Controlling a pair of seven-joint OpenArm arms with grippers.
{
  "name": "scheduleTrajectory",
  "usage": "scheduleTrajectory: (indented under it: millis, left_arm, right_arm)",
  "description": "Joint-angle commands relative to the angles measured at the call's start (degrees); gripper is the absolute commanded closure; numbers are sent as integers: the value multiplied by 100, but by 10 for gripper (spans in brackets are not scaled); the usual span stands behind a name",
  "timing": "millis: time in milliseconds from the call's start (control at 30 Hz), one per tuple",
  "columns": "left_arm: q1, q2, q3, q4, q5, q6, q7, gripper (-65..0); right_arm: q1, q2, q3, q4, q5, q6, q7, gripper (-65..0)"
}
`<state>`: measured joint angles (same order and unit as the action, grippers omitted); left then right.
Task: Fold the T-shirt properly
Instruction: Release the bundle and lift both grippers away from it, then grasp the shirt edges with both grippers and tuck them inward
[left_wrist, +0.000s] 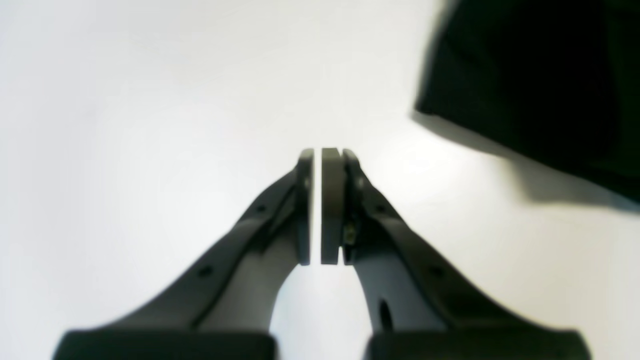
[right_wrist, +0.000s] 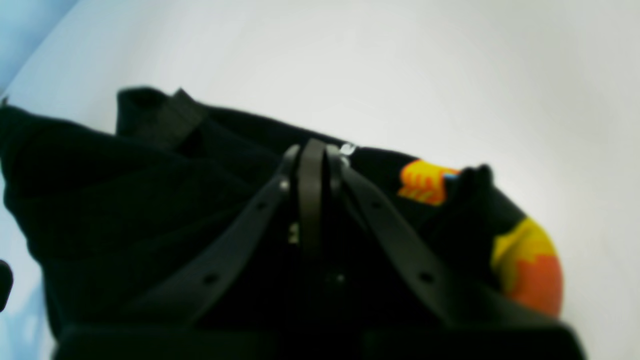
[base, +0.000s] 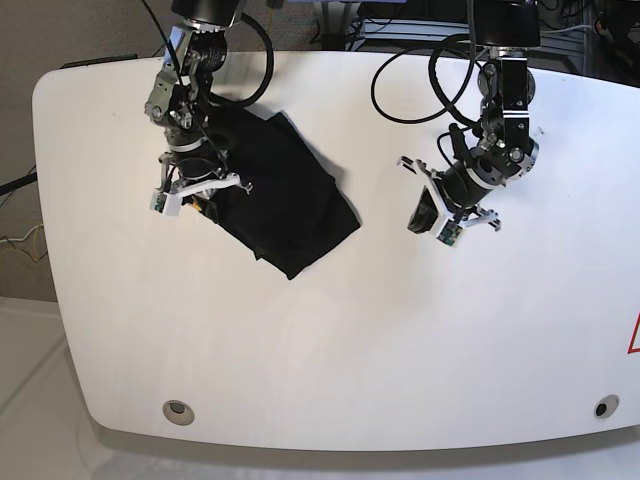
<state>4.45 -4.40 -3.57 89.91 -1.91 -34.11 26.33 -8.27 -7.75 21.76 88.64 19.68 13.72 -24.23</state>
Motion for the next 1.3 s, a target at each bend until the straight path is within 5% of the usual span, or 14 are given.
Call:
scheduleTrajectory:
  millis: [0, 667, 1267]
  left_arm:
    - [-89, -39, 36, 95, -51, 22, -123, 0]
    - [96, -320, 89, 279, -68, 31, -114, 0]
    - [606, -522, 80, 921, -59, 31, -96, 0]
  right_arm:
    - [-65, -109, -9, 266, -56, -172, -105, 0]
    - [322, -125, -246, -306, -3, -1121, -69, 0]
    - [1139, -125, -1134, -1774, 577, -1824, 801, 0]
